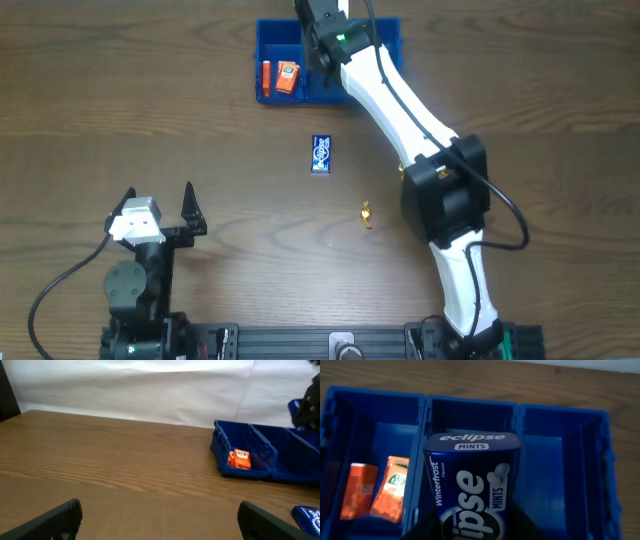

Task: Sort Candies Into Trays

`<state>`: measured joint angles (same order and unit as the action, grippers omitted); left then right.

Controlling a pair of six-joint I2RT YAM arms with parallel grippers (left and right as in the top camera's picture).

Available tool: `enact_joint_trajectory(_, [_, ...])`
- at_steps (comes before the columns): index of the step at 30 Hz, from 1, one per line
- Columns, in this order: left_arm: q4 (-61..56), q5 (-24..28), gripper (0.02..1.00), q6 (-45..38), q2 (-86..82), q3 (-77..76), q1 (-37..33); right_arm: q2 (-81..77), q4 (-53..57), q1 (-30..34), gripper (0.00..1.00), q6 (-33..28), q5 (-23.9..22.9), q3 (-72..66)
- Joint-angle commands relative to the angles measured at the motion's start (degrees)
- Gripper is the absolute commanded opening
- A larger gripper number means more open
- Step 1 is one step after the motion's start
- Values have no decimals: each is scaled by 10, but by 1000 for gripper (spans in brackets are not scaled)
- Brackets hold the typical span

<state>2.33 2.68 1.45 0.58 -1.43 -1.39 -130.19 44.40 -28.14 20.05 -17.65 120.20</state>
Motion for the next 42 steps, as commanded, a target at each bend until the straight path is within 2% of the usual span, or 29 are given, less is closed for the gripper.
enact_joint_trajectory(1, [20, -3, 998, 0, -3, 12, 0, -21, -15, 0, 233, -6, 15, 14])
enact_joint_trajectory(2, [20, -3, 998, 0, -3, 12, 0, -21, -18, 0, 261, -5, 15, 14])
enact_joint_trajectory(4, [20, -3, 998, 0, -3, 12, 0, -21, -19, 0, 448, -4, 19, 14])
enact_joint_trajectory(5, [20, -3, 998, 0, -3, 12, 0, -21, -19, 0, 750, -4, 30, 14])
enact_joint_trajectory(6, [20, -3, 998, 0, -3, 12, 0, -21, -20, 0, 864, -4, 37, 14])
enact_joint_trajectory(9, [20, -3, 998, 0, -3, 11, 0, -14, -19, 11, 1000, -4, 68, 14])
enact_joint_trajectory(11, [20, -3, 998, 0, -3, 12, 0, 5, -6, 12, 1000, -3, 69, 14])
enact_joint_trajectory(14, [20, -3, 998, 0, -3, 12, 0, 78, 91, -5, 1000, 28, 68, 13])
enact_joint_trajectory(18, [20, -3, 998, 0, -3, 11, 0, 110, 217, -57, 1000, 106, 69, -37])
enact_joint_trajectory(19, [20, -3, 998, 0, -3, 12, 0, 110, 216, -64, 1000, 117, 71, -65])
enact_joint_trajectory(25, [20, -3, 998, 0, -3, 12, 0, 108, 45, -82, 1000, 158, 99, -288])
enact_joint_trajectory(30, [20, -3, 996, 0, -3, 12, 0, 86, 21, -82, 996, 160, 101, -315])
enact_joint_trajectory(36, [20, -3, 998, 0, -3, 12, 0, 59, 21, -82, 925, 173, 103, -315])
enact_joint_trajectory(38, [20, -3, 998, 0, -3, 12, 0, 56, 21, -82, 853, 175, 103, -315])
enact_joint_trajectory(42, [20, -3, 998, 0, -3, 12, 0, 56, 22, -82, 507, 175, 115, -315])
